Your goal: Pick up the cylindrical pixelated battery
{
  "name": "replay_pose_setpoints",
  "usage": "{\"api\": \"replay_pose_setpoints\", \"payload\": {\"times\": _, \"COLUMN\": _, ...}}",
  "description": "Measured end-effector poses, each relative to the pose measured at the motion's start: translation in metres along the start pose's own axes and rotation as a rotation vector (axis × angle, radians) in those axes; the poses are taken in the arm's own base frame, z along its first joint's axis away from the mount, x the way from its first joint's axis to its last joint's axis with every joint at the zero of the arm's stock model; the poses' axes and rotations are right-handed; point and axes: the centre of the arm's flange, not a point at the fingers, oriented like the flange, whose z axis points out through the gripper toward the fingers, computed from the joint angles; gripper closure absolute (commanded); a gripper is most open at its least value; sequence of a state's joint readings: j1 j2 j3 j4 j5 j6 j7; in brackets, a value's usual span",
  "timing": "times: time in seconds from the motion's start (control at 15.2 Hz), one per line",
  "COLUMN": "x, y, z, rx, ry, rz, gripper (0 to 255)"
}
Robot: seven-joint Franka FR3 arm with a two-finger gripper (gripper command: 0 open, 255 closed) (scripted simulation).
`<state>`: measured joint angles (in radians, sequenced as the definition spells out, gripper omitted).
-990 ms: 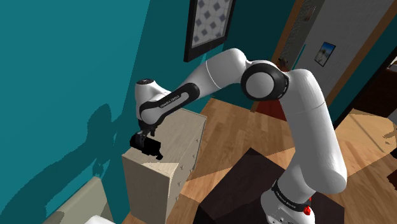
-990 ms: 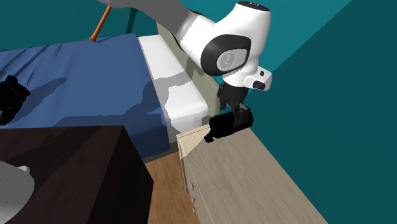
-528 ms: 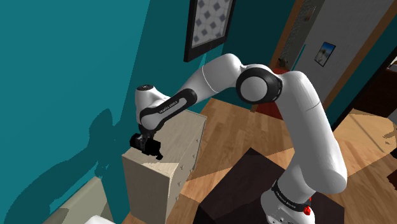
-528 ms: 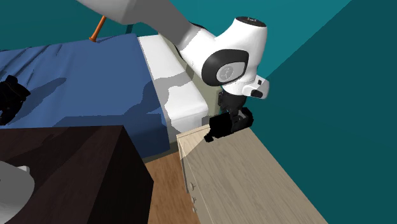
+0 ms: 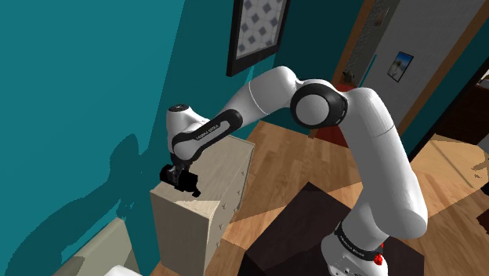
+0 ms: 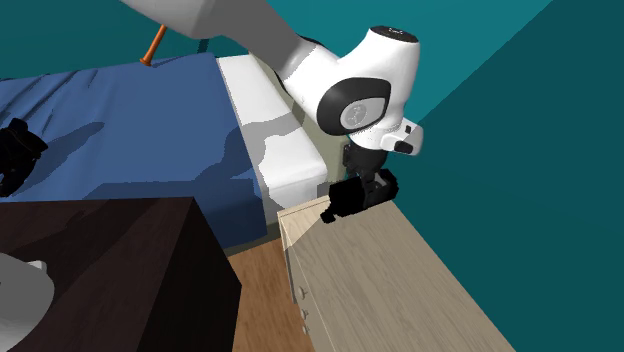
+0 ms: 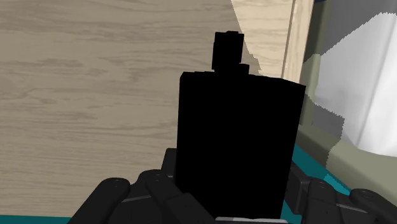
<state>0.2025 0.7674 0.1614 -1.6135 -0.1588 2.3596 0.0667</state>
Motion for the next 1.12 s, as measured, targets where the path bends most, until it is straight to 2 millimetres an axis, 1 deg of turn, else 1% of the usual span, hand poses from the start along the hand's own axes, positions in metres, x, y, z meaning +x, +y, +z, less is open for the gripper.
{"api": "replay_pose_setpoints", "payload": {"times": 0.2, "x": -0.002, "y": 0.001, "z": -0.004, "rx": 0.000, "ry": -0.002, "rz": 0.000, "gripper": 255}}
{"api": "replay_pose_setpoints", "payload": {"times": 1.06, "x": -0.003, "y": 0.002, "z": -0.073, "rx": 0.000, "ry": -0.002, "rz": 0.000, "gripper": 255}}
{"api": "replay_pose_setpoints", "payload": {"times": 1.12, "x": -0.002, "y": 0.002, "z": -0.075, "rx": 0.000, "ry": -0.002, "rz": 0.000, "gripper": 255}}
